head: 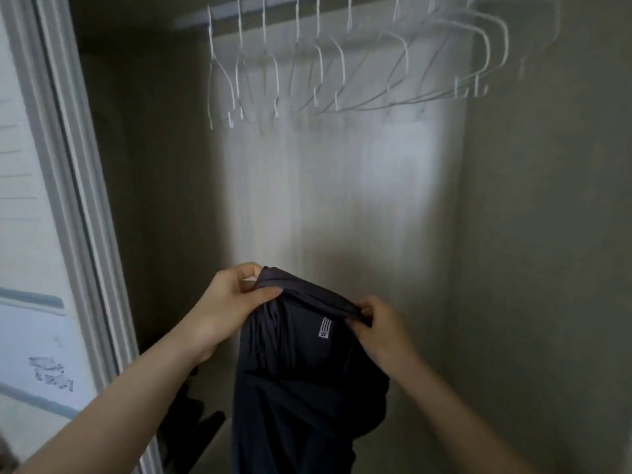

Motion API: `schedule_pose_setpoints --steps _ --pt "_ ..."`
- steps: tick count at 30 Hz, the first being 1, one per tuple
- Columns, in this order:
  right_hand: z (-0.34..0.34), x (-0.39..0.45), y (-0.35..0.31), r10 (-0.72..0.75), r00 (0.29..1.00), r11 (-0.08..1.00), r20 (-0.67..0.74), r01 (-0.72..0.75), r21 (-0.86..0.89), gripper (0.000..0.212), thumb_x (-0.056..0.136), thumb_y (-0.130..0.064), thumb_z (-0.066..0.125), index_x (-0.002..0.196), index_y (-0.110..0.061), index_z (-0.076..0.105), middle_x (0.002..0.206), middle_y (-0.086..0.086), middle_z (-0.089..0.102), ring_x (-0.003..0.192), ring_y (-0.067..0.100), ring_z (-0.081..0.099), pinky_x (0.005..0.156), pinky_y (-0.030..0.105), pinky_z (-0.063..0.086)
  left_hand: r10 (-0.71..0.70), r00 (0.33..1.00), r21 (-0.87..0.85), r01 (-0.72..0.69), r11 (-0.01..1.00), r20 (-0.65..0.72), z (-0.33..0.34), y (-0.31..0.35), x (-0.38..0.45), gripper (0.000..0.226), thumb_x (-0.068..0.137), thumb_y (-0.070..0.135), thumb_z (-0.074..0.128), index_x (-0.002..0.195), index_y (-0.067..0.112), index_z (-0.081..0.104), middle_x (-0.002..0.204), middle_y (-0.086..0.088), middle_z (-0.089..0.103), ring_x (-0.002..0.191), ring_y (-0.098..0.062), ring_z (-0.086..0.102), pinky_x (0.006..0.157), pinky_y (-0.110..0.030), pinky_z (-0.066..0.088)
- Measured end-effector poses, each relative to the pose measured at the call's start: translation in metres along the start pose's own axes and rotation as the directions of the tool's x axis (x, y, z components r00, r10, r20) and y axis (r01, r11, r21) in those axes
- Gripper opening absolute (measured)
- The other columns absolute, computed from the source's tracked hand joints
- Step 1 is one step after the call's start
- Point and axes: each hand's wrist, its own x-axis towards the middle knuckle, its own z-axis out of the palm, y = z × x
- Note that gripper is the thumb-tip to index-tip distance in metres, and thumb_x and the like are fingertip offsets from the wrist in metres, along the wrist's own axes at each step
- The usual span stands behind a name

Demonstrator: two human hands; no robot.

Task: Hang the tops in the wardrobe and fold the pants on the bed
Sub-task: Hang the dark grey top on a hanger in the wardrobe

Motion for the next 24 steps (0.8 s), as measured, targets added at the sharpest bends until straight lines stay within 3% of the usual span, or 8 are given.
schedule_pose_setpoints --steps 4,6,9,12,16,20,24 --pt "-0.021 0.021 -0.017 -0.056 0.995 0.998 -0.080 0.055 -0.019 0.021 0.084 -0.016 0.066 0.080 -0.033 0.056 0.073 -0.019 0.060 0.071 0.003 0.061 0.074 0.027 0.052 0.147 0.989 0.049 -0.147 0.988 0.003 0.013 0.009 0.041 0.012 0.089 0.004 0.067 0.078 0.006 0.062 0.079 -0.012 0.074 0.068 -0.015 0.067 0.060 -0.020 0.052" --pt "-0.034 0.030 -0.032 -0.098 0.990 0.995 -0.106 0.094 -0.041 0.019 0.083 -0.015 0.066 0.085 -0.031 0.057 0.076 -0.018 0.061 0.074 0.002 0.063 0.076 0.024 0.054 0.168 0.986 0.054 -0.167 0.984 -0.003 0.016 0.012 0.059 0.012 0.088 0.006 0.069 0.078 0.010 0.063 0.080 -0.013 0.074 0.068 -0.016 0.066 0.063 -0.025 0.052" --pt "-0.060 0.045 -0.066 -0.164 0.969 0.980 -0.185 0.140 -0.140 0.017 0.084 -0.018 0.065 0.098 -0.025 0.061 0.083 -0.013 0.064 0.078 0.005 0.063 0.069 0.007 0.046 0.206 0.979 0.066 -0.206 0.976 0.015 0.015 0.015 0.084 0.009 0.088 0.011 0.070 0.079 0.011 0.065 0.080 -0.013 0.073 0.069 -0.019 0.066 0.069 -0.033 0.052" --pt "-0.093 0.057 -0.112 -0.312 0.880 0.933 -0.359 0.213 -0.290 0.016 0.087 -0.019 0.059 0.102 -0.020 0.065 0.082 -0.008 0.066 0.080 0.012 0.063 0.068 0.011 0.039 0.278 0.960 0.119 -0.280 0.953 0.037 0.012 0.018 0.107 0.010 0.087 0.015 0.070 0.079 0.014 0.066 0.076 -0.004 0.073 0.071 -0.017 0.067 0.067 -0.029 0.051" --pt "-0.136 0.071 -0.174 -0.495 0.696 0.853 -0.521 0.274 -0.444 0.018 0.089 -0.016 0.053 0.102 -0.019 0.064 0.090 -0.002 0.068 0.083 0.017 0.059 0.069 0.017 0.037 0.387 0.919 0.244 -0.393 0.886 0.075 0.009 0.027 0.134 0.014 0.089 0.015 0.068 0.076 0.010 0.065 0.072 -0.002 0.069 0.064 -0.008 0.059 0.054 -0.011 0.041" --pt "-0.172 0.086 -0.214 -0.641 0.512 0.738 -0.572 0.204 -0.644 0.027 0.091 -0.013 0.045 0.111 -0.013 0.063 0.104 0.007 0.068 0.101 0.027 0.057 0.078 0.029 0.036 0.439 0.890 0.285 -0.455 0.843 0.121 0.011 0.034 0.153 0.020 0.090 0.014 0.066 0.076 0.000 0.063 0.068 -0.005 0.063 0.061 -0.009 0.052 0.052 -0.013 0.037" --pt "-0.214 0.114 -0.232 -0.614 0.525 0.672 -0.589 -0.042 -0.739 0.035 0.092 -0.015 0.038 0.120 -0.005 0.056 0.120 0.020 0.059 0.112 0.039 0.046 0.088 0.038 0.037 0.497 0.854 0.320 -0.520 0.792 0.156 0.017 0.044 0.165 0.027 0.090 0.016 0.065 0.066 0.009 0.057 0.061 0.005 0.055 0.057 -0.007 0.048 0.055 -0.022 0.037"
